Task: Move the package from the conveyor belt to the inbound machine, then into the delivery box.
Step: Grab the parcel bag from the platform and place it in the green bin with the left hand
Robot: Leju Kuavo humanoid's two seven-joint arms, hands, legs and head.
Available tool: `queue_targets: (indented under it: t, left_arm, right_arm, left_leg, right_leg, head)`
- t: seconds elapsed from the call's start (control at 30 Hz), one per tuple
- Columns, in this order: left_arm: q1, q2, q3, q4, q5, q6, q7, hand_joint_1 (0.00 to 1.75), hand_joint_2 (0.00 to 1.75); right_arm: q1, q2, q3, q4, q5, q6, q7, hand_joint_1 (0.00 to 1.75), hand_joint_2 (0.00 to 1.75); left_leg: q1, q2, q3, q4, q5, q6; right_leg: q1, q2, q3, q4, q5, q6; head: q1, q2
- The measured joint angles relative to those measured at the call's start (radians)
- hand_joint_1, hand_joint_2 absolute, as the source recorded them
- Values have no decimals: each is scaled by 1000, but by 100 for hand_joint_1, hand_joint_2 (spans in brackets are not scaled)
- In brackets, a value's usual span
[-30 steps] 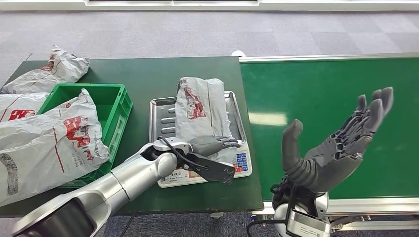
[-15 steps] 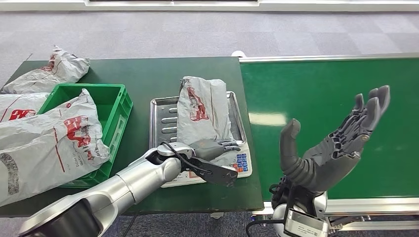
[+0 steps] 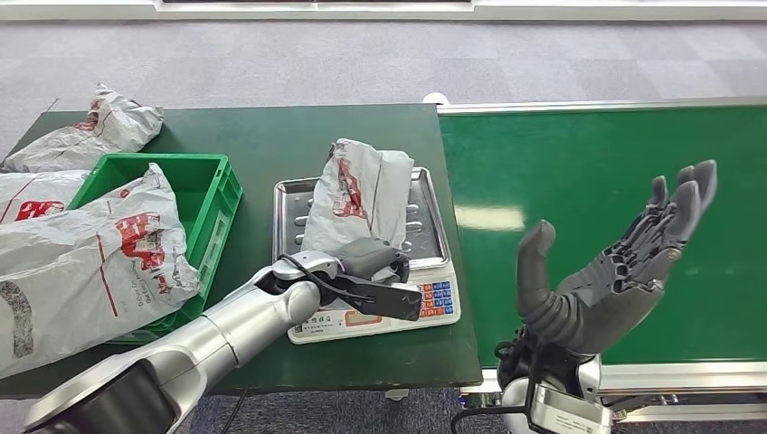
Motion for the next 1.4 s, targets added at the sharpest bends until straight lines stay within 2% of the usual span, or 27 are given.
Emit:
queue_targets:
  t: [0.2,0.4,0.73,1.0,1.17,1.27,1.4]
  left_arm:
    - [32,90,82,-119,-66,103,20,175,175]
    - [86,185,231,-297,-73,120,37,175,175]
    - [171,287,410,-529,-64,137,34,175,175]
    - [188,318,444,-599,-63,140,33,175,175]
    - [202,343,468,-660,-78,196,25,175,175]
    - [206,382,523,-739,-110,232,26,175,175]
    - [198,461,641,-839,-183,251,23,175,175]
  right_arm:
    - [19,-2,-3,-30,13,0,1,0,175]
    - [41,-6,-14,-59,10,0,-8,0,175]
    - [49,-13,-44,-70,-4,-1,-49,0,175]
    - [50,-15,-55,-75,-4,-1,-54,0,175]
    - [59,-16,-63,-79,3,-1,-59,0,175]
    - [76,-19,-74,-85,7,-1,-60,0,175]
    - [100,-23,-86,-92,9,-1,-60,0,175]
  left_leg:
    - [0,0,-1,0,0,0]
    - [0,1,-1,0,0,0]
    - [0,1,-1,0,0,-1]
    - [0,1,-1,0,0,-1]
    - [0,1,-2,0,0,-1]
    - [0,2,-2,0,0,-1]
    - [2,2,-2,-1,0,-1]
  right_leg:
    - [0,0,-1,0,0,0]
    - [0,0,-1,0,0,0]
    - [0,1,-2,0,0,0]
    - [0,1,-2,0,0,0]
    - [0,1,-2,0,0,0]
    - [1,2,-3,1,0,-1]
    - [2,2,-4,1,-1,-2]
  head:
    - [0,0]
    - [0,0]
    - [0,0]
    - [0,0]
    - [0,0]
    - [0,0]
    - [0,0]
